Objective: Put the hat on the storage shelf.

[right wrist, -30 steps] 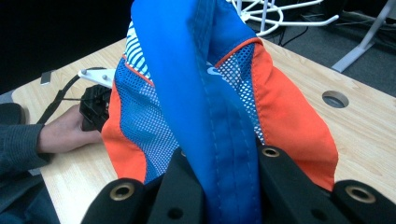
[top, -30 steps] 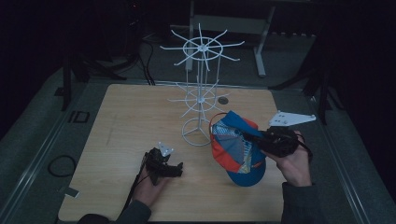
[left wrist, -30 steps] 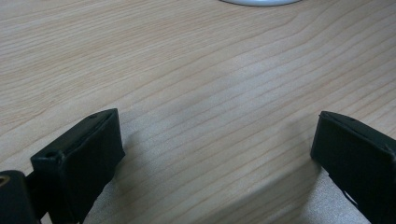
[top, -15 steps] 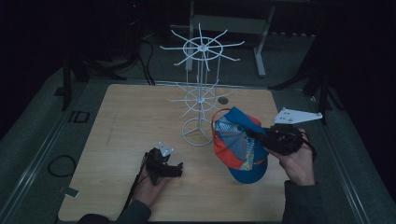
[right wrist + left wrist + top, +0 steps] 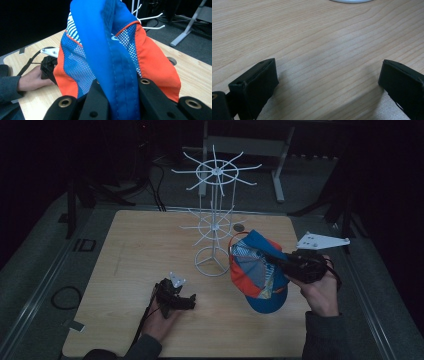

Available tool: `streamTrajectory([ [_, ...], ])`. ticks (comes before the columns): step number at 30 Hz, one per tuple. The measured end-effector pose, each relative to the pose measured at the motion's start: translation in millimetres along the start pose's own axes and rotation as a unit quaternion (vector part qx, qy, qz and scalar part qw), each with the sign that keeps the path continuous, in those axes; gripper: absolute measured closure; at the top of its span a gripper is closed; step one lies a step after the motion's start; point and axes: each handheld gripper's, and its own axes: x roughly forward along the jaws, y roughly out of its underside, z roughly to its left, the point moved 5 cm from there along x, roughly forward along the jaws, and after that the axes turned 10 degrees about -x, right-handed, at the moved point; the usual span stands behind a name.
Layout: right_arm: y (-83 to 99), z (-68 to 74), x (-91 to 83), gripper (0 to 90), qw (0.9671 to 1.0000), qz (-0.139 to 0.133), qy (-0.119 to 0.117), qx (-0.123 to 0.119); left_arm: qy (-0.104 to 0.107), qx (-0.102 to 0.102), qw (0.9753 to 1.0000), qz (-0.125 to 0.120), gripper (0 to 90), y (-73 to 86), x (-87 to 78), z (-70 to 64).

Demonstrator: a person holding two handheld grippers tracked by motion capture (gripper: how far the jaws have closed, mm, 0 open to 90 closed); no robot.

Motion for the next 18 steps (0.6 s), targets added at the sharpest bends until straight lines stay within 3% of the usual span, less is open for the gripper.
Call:
streamTrajectory([
  [18,-8.1,-11.5,-9.8,86.0,0.9993,-0.022,0.025,0.014,0.000,0.000,1.0000,0.000,2.6,0.0,0.0,0.0],
])
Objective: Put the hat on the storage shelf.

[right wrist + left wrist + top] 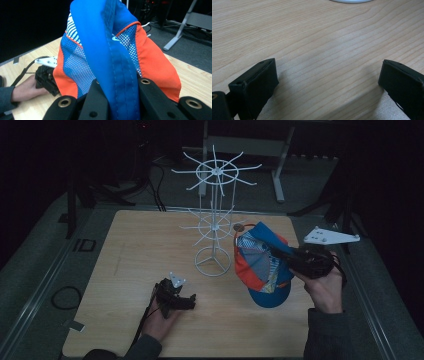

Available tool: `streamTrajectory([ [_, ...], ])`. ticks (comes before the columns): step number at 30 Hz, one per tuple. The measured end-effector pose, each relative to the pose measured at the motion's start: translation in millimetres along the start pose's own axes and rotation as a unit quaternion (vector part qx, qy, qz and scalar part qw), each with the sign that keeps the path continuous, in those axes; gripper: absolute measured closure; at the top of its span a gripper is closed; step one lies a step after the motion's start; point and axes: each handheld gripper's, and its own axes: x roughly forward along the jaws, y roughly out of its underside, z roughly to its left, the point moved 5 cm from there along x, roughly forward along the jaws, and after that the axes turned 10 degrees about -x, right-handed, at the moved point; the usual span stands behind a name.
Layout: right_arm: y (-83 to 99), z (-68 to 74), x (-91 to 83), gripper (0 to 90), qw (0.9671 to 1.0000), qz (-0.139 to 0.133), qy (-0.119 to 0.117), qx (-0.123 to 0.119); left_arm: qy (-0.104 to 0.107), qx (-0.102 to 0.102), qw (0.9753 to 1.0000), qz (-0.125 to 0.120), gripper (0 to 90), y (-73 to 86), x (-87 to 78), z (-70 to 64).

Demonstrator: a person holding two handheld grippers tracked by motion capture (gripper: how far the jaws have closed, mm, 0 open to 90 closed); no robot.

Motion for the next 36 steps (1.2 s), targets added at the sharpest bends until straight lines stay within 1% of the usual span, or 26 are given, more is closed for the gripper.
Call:
streamTrajectory([
  [4,-1.6,-2.5,-0.9,86.0,1.0000,-0.006,0.003,0.003,0.000,0.000,1.0000,0.000,2.6,0.0,0.0,0.0],
  [9,-5.0,-3.8,-3.4,86.0,0.9997,-0.021,0.008,-0.005,0.000,0.000,1.0000,0.000,2.6,0.0,-0.1,0.1],
  [16,-10.3,-4.0,-8.3,86.1,0.9994,-0.030,0.013,-0.009,0.000,0.000,1.0000,0.000,2.6,0.0,0.0,0.0],
  [21,-15.2,-3.3,-12.1,86.1,0.9990,-0.038,0.016,-0.017,0.000,0.000,1.0000,0.000,2.6,0.0,0.0,0.0],
  [32,-22.8,-2.6,-13.6,86.1,0.9986,-0.047,0.014,-0.020,0.000,0.000,1.0000,0.000,2.6,0.0,0.0,0.0],
  [36,-24.3,-3.7,-13.8,86.0,0.9986,-0.048,0.009,-0.020,0.000,0.000,1.0000,0.000,2.6,0.0,0.0,0.1],
])
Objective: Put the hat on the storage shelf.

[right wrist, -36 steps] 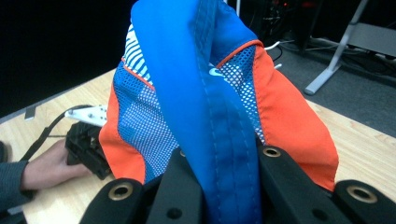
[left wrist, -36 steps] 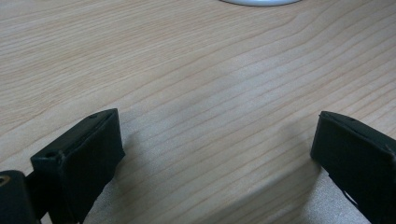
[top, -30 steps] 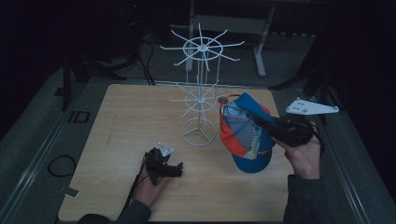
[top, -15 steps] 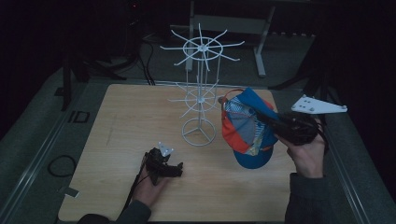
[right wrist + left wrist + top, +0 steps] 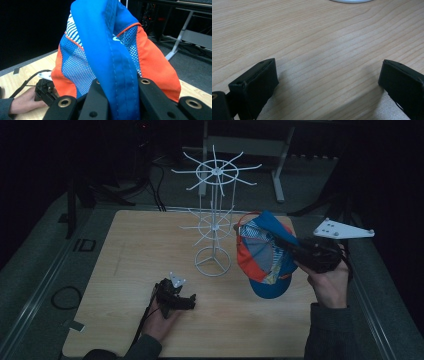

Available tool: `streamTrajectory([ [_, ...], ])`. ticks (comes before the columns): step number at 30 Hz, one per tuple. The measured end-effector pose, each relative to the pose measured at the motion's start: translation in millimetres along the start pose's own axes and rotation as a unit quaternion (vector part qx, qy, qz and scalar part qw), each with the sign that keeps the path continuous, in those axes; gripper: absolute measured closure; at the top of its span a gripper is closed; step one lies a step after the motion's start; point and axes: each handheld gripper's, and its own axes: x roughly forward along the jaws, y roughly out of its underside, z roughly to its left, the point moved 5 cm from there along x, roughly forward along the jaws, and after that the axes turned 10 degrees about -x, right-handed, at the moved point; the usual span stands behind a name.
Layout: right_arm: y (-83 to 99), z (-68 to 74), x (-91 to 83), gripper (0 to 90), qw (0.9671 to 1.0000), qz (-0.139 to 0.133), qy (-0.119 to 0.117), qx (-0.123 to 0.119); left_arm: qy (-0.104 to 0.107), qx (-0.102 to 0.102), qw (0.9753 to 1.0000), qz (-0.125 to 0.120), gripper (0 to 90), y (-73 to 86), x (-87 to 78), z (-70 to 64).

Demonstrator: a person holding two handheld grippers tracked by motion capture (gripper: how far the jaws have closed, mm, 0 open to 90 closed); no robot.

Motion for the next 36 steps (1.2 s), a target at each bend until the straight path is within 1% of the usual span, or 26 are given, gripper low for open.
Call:
streamTrajectory([
  [4,0.5,-2.8,-0.3,86.0,1.0000,0.000,-0.004,0.005,0.000,0.000,1.0000,0.000,2.6,0.0,0.0,0.0],
  [10,-1.0,-5.7,-3.4,85.9,0.9999,-0.011,-0.007,0.003,0.000,0.000,1.0000,0.000,2.6,0.0,0.0,0.0],
  [20,-4.9,-7.2,-5.0,85.7,0.9998,-0.019,-0.008,0.001,-0.001,0.001,1.0000,0.000,2.6,0.0,0.0,0.1],
  [29,-12.8,-8.0,-10.5,85.7,0.9993,-0.037,-0.002,-0.003,0.000,0.000,1.0000,0.000,2.6,0.0,0.0,0.0],
  [36,-18.8,-8.9,-13.5,85.7,0.9989,-0.046,0.002,-0.007,0.000,0.000,1.0000,0.000,2.6,0.0,0.0,0.0],
])
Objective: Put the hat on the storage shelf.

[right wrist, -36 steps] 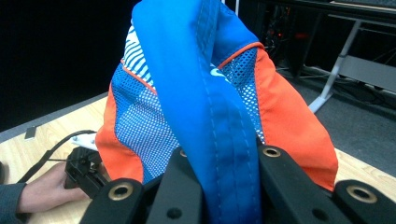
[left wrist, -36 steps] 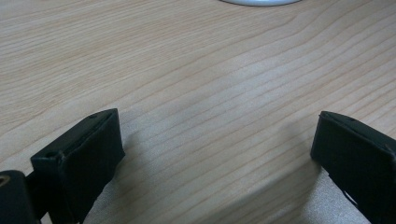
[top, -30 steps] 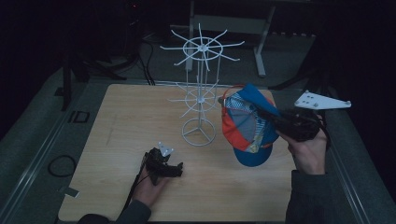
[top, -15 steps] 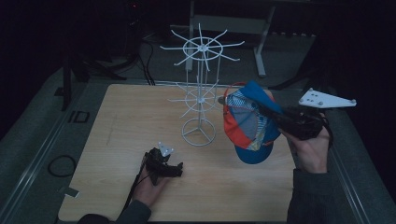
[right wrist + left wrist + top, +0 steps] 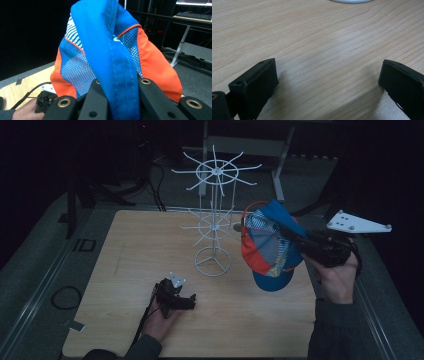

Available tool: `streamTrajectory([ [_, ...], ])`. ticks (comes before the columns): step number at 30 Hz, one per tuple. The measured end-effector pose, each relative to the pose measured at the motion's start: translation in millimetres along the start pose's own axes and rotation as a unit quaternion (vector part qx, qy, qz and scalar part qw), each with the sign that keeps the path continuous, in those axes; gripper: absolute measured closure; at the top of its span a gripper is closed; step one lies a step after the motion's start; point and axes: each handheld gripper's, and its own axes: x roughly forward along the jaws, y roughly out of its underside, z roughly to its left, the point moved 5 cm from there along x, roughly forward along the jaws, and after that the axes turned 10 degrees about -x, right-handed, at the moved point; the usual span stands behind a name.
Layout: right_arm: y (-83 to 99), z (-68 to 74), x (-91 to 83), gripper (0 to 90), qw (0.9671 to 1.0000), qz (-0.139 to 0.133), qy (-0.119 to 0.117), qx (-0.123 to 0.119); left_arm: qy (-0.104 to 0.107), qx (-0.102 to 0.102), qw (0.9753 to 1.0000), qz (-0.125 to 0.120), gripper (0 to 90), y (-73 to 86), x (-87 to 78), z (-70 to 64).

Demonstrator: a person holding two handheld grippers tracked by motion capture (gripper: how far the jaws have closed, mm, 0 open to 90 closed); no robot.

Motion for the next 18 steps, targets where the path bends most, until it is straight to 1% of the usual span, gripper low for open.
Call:
streamTrajectory([
  [6,-3.1,-0.5,-0.6,85.7,1.0000,-0.007,0.004,0.002,0.000,0.000,1.0000,0.000,2.6,0.0,0.0,0.0],
  [12,-8.9,-0.4,-0.6,85.7,0.9999,-0.013,0.006,-0.004,0.000,0.000,1.0000,0.000,2.6,0.0,0.0,0.0],
  [18,-12.2,-1.1,1.2,85.7,0.9999,-0.013,0.003,-0.005,0.000,0.000,1.0000,0.000,2.6,0.0,0.0,0.0],
])
